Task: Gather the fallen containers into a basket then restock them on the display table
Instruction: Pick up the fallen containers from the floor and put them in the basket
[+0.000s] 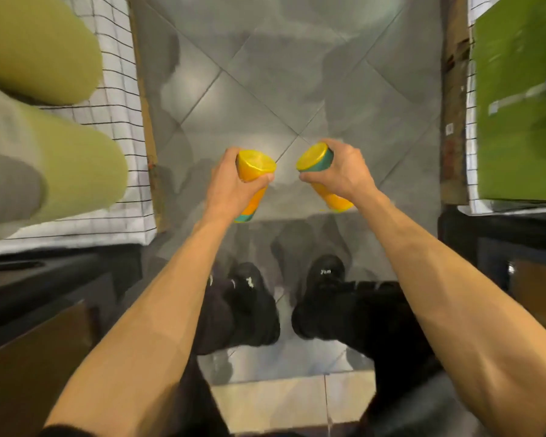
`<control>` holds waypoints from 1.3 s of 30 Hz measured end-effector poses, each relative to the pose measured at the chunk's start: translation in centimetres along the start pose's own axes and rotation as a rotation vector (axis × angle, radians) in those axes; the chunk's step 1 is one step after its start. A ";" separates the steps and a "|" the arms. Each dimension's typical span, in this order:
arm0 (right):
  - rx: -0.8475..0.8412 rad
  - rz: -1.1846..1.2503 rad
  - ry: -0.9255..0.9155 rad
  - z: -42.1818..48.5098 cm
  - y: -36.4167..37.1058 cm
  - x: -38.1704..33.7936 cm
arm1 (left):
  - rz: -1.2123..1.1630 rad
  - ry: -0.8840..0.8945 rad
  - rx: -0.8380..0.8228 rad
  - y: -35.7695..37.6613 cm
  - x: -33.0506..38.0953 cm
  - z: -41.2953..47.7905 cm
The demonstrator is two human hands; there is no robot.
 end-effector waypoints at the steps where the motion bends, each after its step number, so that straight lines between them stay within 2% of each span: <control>1: 0.002 0.036 0.016 -1.9 -2.4 -1.4 | -0.024 -0.013 0.026 -2.4 1.8 -1.8; 5: -0.011 0.144 0.026 -9.1 -12.4 -7.9 | -0.099 -0.075 0.107 -12.4 9.3 -9.2; 11: -0.006 0.246 -0.075 -18.0 -27.3 -16.0 | -0.192 -0.075 0.175 -25.0 20.7 -20.7; 14: -0.033 0.289 -0.227 -21.6 -32.6 -20.0 | -0.288 -0.049 0.266 -29.7 25.0 -26.5; 20: -0.261 0.384 -0.501 -28.8 -39.1 -26.8 | -0.511 -0.073 0.514 -35.8 29.5 -38.2; 25: -0.446 0.378 -0.682 -34.7 -39.9 -31.3 | -0.584 -0.133 0.806 -38.9 29.1 -46.7; 30: -0.617 0.335 -0.838 -41.8 -37.7 -34.8 | -0.628 -0.228 1.078 -40.5 26.2 -55.5; 35: -0.755 0.326 -0.938 -51.0 -34.5 -35.3 | -0.649 -0.343 1.331 -39.9 22.7 -67.0; 39: -0.919 0.280 -1.038 -61.0 -31.0 -34.1 | -0.716 -0.454 1.573 -38.1 20.3 -79.3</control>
Point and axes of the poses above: each hand's wrist, its own z-axis towards the middle knuckle, its own y-axis out of the palm, x = y × z, the point moved 7 cm from there along z, towards the middle knuckle, and after that the axes turned 12 degrees about x, right-handed, at the moved point
